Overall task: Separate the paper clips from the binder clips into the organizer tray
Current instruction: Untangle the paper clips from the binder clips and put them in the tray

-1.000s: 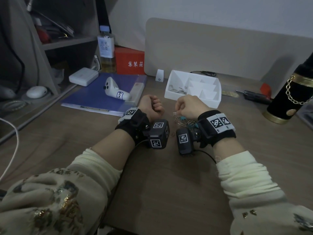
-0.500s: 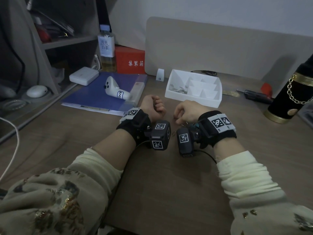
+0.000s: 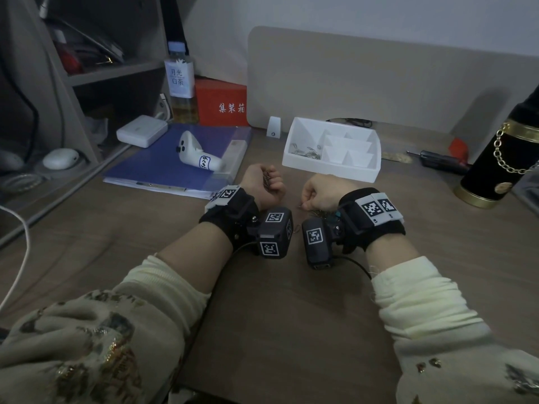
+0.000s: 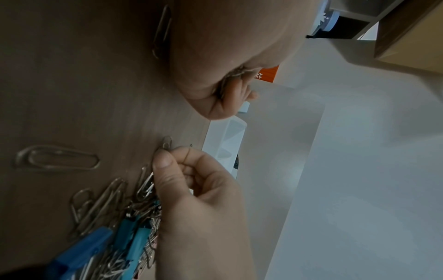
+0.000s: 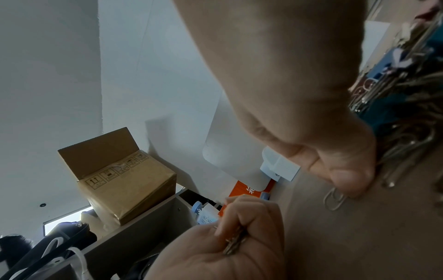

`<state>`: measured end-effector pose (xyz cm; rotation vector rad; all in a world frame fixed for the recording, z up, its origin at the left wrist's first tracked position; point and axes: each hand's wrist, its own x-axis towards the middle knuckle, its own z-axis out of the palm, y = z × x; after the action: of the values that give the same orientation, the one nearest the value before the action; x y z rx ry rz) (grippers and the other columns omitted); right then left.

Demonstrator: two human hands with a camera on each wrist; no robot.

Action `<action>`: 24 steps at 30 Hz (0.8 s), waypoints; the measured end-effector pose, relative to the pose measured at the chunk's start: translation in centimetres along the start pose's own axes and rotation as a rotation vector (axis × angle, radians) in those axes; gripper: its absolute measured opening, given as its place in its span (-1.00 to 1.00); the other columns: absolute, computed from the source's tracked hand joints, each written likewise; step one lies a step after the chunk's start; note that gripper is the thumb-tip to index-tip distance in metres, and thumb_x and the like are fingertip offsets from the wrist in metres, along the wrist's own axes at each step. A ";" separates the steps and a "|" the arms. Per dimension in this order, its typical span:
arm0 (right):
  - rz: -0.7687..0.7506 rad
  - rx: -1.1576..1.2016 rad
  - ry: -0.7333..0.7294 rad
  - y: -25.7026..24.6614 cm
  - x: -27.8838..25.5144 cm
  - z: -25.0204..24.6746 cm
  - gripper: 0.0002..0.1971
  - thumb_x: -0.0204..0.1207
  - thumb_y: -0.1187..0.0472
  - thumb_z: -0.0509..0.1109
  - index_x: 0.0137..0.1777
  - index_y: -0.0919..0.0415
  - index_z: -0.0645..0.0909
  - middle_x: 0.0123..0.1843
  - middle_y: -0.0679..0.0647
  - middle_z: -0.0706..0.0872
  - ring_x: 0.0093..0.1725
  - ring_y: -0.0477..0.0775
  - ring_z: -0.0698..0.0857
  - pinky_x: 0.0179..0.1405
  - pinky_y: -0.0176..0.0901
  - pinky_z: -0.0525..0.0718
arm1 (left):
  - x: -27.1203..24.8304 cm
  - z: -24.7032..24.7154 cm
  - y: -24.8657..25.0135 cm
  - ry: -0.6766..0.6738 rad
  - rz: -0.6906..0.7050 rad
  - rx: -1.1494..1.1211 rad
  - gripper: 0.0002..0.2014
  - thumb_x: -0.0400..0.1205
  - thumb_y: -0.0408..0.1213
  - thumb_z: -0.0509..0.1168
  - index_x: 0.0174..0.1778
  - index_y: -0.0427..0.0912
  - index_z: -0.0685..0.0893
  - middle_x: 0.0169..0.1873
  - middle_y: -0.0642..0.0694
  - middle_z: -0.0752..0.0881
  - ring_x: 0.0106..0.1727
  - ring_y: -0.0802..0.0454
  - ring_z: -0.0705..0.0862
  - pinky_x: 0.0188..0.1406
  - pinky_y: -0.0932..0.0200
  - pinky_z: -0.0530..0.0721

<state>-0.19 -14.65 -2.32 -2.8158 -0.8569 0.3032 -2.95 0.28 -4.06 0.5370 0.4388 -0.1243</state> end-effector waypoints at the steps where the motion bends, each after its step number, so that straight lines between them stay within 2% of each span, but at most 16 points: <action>1: -0.001 -0.012 0.004 0.0 0.0 0.0 -0.90 0.50 0.19 0.44 -0.24 0.08 0.65 -0.36 -0.14 0.61 -0.26 -0.10 0.58 -0.26 -0.27 0.50 | 0.0 0.1 0.0 0.000 0.001 -0.001 -0.63 0.71 -0.24 -0.07 -0.46 -0.14 0.32 -0.75 0.00 0.25 -0.84 0.11 0.21 -0.82 0.51 0.16; 4: 0.008 -0.041 0.038 -0.2 0.0 0.1 -0.94 0.51 0.18 0.43 -0.19 0.09 0.66 -0.29 -0.09 0.63 -0.17 -0.05 0.59 -0.11 -0.21 0.53 | 0.0 0.1 -0.1 0.001 -0.001 -0.024 -0.63 0.71 -0.23 -0.08 -0.44 -0.18 0.35 -0.75 -0.04 0.30 -0.84 0.09 0.27 -0.81 0.51 0.22; 8: 0.029 -0.024 0.107 -0.4 0.0 0.1 -0.90 0.53 0.18 0.40 -0.23 0.07 0.63 -0.21 -0.03 0.67 -0.09 0.01 0.64 0.09 -0.06 0.62 | -0.1 0.2 -0.3 0.001 -0.019 -0.033 -0.61 0.72 -0.19 -0.08 -0.41 -0.21 0.40 -0.72 -0.06 0.38 -0.78 0.08 0.34 -0.76 0.49 0.29; 10: 0.041 0.016 0.148 -0.5 0.1 0.2 -0.90 0.54 0.20 0.38 -0.22 0.08 0.63 -0.18 0.01 0.70 -0.10 0.02 0.65 0.04 -0.07 0.64 | -0.3 0.3 -0.4 0.015 -0.018 -0.053 -0.62 0.73 -0.20 -0.05 -0.37 -0.24 0.45 -0.62 -0.08 0.45 -0.65 0.07 0.42 -0.68 0.40 0.39; 12: 0.053 0.075 0.210 -0.6 0.3 0.3 -0.92 0.55 0.21 0.36 -0.18 0.08 0.61 -0.08 0.07 0.70 -0.09 0.05 0.63 -0.02 -0.10 0.60 | -0.6 0.4 -0.5 0.044 -0.012 -0.088 -0.63 0.74 -0.23 -0.02 -0.33 -0.28 0.50 -0.47 -0.09 0.49 -0.46 0.06 0.47 -0.50 0.25 0.49; 15: 0.065 0.163 0.356 -0.6 0.7 0.2 -0.93 0.56 0.19 0.35 -0.15 0.09 0.59 -0.04 0.11 0.71 -0.06 0.11 0.65 0.00 -0.08 0.60 | -1.1 0.6 -0.7 0.037 -0.012 -0.090 -0.62 0.75 -0.24 -0.04 -0.28 -0.32 0.52 -0.38 -0.13 0.51 -0.34 -0.01 0.51 -0.31 0.12 0.55; 18: 0.052 0.287 0.525 -0.8 0.8 -0.1 -0.93 0.57 0.22 0.34 -0.06 0.18 0.64 -0.14 0.07 0.66 -0.09 0.10 0.64 -0.03 -0.10 0.59 | -1.3 0.8 -0.7 0.037 -0.027 -0.084 -0.60 0.76 -0.21 -0.06 -0.24 -0.34 0.52 -0.33 -0.15 0.53 -0.27 -0.03 0.54 -0.12 0.09 0.58; 21: 0.061 0.405 0.653 -0.9 0.9 -0.3 -0.92 0.57 0.21 0.35 -0.04 0.19 0.65 -0.15 -0.01 0.63 -0.11 -0.02 0.59 -0.06 -0.19 0.52 | -1.3 1.0 -1.0 0.038 -0.049 -0.072 -0.58 0.77 -0.16 -0.08 -0.18 -0.37 0.53 -0.27 -0.19 0.55 -0.22 -0.06 0.57 0.19 0.10 0.56; 24: 0.011 0.548 0.684 -1.3 0.6 -0.5 -0.92 0.57 0.22 0.36 -0.05 0.22 0.66 -0.18 0.02 0.66 -0.21 -0.07 0.64 -0.13 -0.26 0.58 | -1.5 1.3 -1.3 0.040 -0.093 -0.081 -0.60 0.77 -0.14 -0.07 -0.09 -0.38 0.52 -0.20 -0.23 0.58 -0.16 -0.10 0.60 0.22 0.06 0.56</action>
<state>-0.29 -13.28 -1.65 -2.1696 -0.4963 -0.3601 -4.12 -1.53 -3.03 0.4403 0.5062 -0.1842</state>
